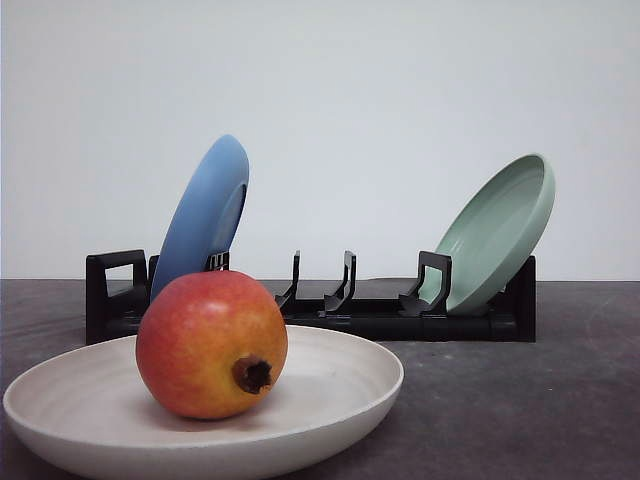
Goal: Place pomegranate in white plate
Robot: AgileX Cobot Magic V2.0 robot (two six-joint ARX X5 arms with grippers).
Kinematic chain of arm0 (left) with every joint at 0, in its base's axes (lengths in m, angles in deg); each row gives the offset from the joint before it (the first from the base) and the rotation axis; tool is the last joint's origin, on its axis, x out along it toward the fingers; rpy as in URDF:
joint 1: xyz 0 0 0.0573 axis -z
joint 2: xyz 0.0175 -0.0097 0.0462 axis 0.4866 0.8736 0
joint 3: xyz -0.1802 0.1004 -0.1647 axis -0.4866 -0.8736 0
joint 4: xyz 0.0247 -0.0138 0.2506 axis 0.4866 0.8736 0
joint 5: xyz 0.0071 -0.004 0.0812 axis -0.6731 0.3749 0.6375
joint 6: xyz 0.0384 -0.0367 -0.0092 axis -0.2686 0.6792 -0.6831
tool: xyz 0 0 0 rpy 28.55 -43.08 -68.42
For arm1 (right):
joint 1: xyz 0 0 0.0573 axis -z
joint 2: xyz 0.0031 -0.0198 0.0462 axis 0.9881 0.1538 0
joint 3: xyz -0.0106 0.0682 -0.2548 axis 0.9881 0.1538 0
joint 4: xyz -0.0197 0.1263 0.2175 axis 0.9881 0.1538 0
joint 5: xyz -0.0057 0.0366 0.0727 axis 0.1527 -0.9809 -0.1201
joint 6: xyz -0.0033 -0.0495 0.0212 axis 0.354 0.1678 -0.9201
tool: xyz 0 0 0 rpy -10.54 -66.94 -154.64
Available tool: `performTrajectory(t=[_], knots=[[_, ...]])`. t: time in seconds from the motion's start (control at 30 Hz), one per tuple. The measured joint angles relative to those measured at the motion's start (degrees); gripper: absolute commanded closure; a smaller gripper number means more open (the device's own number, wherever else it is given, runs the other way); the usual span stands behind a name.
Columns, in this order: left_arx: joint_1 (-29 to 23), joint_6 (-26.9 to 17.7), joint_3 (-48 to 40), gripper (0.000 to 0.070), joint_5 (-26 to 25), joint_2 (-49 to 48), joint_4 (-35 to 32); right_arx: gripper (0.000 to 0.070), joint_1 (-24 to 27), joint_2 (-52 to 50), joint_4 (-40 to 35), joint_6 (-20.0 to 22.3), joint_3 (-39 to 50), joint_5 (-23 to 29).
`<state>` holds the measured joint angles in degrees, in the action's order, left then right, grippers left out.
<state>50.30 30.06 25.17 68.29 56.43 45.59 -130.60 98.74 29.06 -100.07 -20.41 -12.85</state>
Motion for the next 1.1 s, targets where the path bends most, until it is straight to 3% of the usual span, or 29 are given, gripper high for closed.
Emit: performTrajectory(t=[0.23,0.33,0.43,0.63,0.77,0.87,0.97,1.1], knots=[[0.5,0.0,0.0,0.0700,0.0,-0.4,0.1,0.0700,0.0,0.0,0.0,0.0,0.0,0.0],[-2.8,0.0,-0.7,0.0700,0.0,-1.1,-0.4,0.0700,0.0,0.0,0.0,0.0,0.0,0.0],[-10.5,0.0,-3.7,0.0700,0.0,-1.3,-2.2,0.0700,0.0,0.0,0.0,0.0,0.0,0.0],[-31.2,-1.6,-15.0,0.0700,0.5,-4.9,-6.8,0.0700,0.0,0.0,0.0,0.0,0.0,0.0],[-44.0,-4.1,-22.2,0.0700,7.2,-7.1,-21.2,0.0700,0.0,0.0,0.1,0.0,0.0,0.0],[-52.6,-8.5,-26.8,0.0700,8.3,-9.0,-31.5,0.0700,0.0,0.0,0.1,0.0,0.0,0.0],[-60.2,-13.6,-32.3,0.0700,3.7,-11.1,-38.1,0.0700,0.0,0.0,0.1,0.0,0.0,0.0],[-68.6,-19.0,-40.4,0.0700,-7.9,-14.5,-43.8,0.0700,0.0,0.0,0.1,0.0,0.0,0.0]])
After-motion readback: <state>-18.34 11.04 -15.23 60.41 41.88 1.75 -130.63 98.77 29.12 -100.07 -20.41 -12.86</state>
